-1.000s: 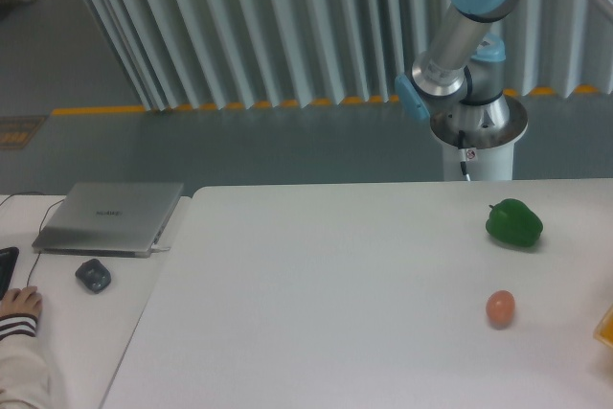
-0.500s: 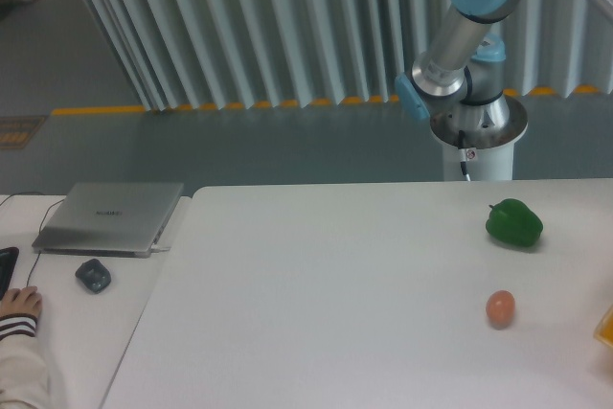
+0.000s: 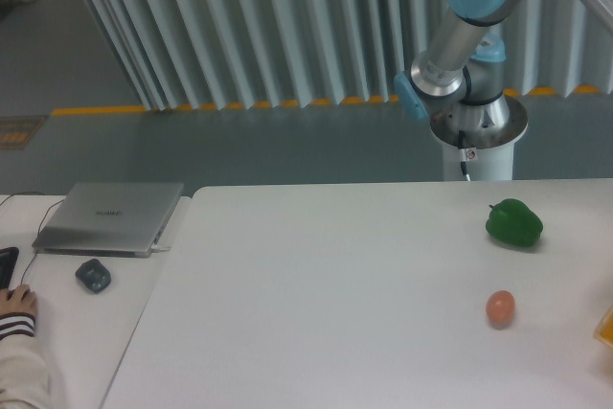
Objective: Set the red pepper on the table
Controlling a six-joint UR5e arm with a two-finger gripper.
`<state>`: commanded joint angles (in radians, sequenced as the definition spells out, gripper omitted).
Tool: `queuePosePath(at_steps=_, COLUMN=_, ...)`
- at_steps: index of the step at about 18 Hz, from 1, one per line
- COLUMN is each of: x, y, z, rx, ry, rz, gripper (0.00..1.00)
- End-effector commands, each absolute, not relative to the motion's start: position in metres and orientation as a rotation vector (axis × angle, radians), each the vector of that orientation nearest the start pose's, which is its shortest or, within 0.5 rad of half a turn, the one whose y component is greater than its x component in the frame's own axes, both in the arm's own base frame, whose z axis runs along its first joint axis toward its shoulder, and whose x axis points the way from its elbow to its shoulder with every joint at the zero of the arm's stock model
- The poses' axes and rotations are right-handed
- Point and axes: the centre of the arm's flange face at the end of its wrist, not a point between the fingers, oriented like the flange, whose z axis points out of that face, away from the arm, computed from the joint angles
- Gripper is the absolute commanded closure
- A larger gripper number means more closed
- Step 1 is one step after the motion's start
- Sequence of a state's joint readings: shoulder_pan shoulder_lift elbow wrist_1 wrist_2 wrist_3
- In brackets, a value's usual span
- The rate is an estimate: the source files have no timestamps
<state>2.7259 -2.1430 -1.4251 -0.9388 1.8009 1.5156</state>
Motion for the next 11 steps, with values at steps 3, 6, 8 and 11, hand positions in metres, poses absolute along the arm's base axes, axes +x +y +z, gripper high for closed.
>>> queuePosePath(at_steps=3, x=-0.599, y=0.386, z=0.286, rx=-3.237, ry=0.558, rz=0.421, gripper=0.39)
queuePosePath(at_steps=6, x=-0.6, y=0.386, z=0.29, rx=-3.213, ry=0.547, rz=0.415, gripper=0.49)
queuePosePath(at_steps=8, x=-0.597, y=0.387, z=0.296, rx=-3.189, ry=0.55, rz=0.407, gripper=0.52)
queuePosePath(at_steps=11, x=-0.593, y=0.384, z=0.314, rx=-3.152, ry=0.543, rz=0.362, gripper=0.52)
